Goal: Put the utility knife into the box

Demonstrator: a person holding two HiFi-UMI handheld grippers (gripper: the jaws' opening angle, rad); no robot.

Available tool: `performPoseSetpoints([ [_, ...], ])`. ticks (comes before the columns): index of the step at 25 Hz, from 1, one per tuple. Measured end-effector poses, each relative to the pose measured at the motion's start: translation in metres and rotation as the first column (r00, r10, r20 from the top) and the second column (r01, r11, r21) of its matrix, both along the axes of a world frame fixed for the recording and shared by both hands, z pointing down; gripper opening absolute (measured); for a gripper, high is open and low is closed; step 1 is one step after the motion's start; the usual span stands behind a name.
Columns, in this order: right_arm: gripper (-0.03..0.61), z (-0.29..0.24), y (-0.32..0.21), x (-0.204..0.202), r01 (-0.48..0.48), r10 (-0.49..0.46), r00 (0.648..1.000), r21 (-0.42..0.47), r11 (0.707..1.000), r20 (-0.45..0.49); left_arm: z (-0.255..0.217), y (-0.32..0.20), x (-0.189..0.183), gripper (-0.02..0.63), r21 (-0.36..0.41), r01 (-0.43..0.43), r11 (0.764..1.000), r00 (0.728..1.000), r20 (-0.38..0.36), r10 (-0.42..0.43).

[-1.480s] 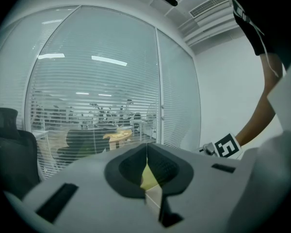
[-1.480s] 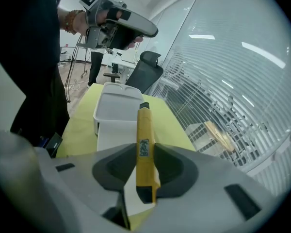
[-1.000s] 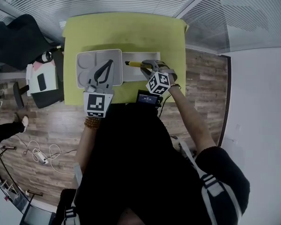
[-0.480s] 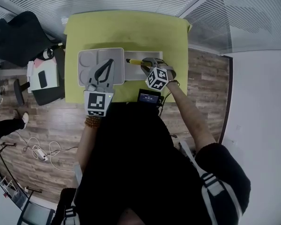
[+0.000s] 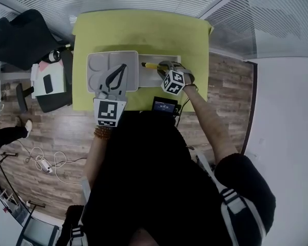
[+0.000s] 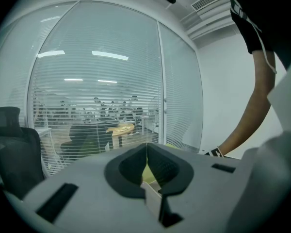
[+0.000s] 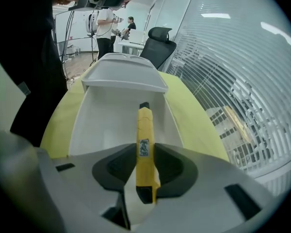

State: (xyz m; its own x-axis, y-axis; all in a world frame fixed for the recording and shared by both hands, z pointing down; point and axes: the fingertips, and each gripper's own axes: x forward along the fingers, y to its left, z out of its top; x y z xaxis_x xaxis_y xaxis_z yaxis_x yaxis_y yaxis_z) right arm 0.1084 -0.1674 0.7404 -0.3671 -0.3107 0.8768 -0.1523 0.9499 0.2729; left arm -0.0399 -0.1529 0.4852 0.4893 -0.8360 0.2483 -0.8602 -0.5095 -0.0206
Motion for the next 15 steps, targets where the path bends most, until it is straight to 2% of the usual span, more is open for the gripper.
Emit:
performPoseSetpoints([
  [15, 0.114, 0.023, -0.001, 0.004, -0.008, 0.006, 0.999, -0.053, 0.999, -0.037, 0.005, -0.002, -0.008, 0.012, -0.014, 0.021, 1.0, 1.0, 0.004, -0.021],
])
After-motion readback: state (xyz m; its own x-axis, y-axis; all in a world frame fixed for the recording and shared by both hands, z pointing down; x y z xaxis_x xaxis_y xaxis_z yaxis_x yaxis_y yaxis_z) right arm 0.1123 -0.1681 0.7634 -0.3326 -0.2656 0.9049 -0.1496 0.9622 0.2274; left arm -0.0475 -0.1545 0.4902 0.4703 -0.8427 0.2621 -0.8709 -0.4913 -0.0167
